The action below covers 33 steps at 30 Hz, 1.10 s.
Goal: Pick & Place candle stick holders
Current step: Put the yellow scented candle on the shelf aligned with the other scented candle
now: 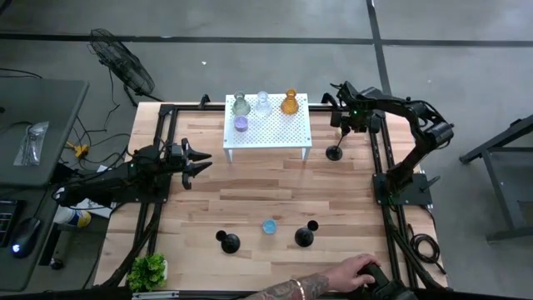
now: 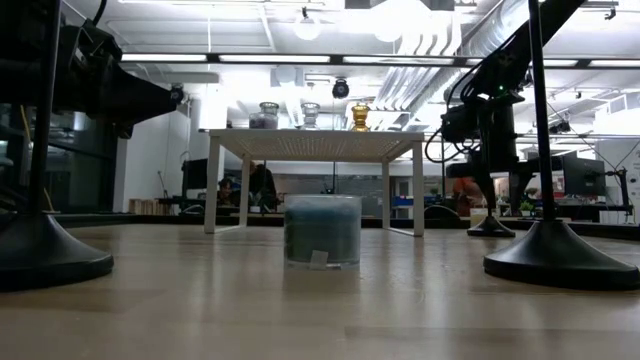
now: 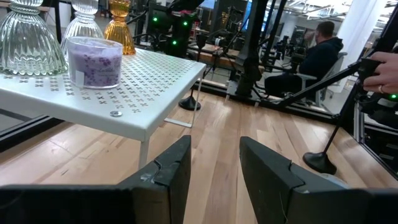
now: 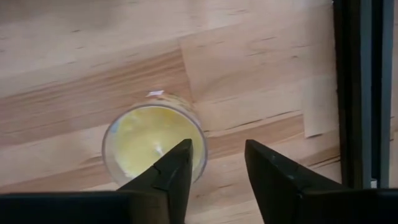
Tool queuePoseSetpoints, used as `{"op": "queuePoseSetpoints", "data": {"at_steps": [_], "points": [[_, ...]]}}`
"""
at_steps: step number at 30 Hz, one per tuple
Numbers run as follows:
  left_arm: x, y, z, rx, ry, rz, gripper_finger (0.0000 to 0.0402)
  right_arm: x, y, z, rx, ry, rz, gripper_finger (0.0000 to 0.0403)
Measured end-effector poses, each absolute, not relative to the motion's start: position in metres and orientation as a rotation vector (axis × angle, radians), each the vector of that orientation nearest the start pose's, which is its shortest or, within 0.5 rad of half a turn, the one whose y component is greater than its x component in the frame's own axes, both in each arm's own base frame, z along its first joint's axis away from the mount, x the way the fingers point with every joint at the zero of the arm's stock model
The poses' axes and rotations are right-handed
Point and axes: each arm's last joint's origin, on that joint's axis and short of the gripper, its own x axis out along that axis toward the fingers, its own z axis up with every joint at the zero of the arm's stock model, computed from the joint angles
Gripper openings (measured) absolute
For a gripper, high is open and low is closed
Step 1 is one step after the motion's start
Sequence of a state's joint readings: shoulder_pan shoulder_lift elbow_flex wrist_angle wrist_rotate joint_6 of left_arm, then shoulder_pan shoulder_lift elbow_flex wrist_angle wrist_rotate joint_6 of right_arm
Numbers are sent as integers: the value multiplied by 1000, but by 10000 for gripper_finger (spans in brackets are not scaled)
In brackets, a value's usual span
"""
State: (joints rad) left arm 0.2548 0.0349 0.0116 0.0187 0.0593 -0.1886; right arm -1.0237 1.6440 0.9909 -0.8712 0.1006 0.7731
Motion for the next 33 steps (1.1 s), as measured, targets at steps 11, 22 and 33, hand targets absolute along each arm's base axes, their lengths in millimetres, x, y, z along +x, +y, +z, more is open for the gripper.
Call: {"op": "queuePoseSetpoints", "data": {"at_steps": [11,22,33], "points": [[96,23,167,-189,-14,195,134,141,-237,169,1271,1041,-1457,85],[96,23,167,-189,-14,195,134,141,-238,169,1260,1042,-1451,17],[96,23,167,-189,-14,195,134,141,-238,170,1253,1042,-1445,5]]}}
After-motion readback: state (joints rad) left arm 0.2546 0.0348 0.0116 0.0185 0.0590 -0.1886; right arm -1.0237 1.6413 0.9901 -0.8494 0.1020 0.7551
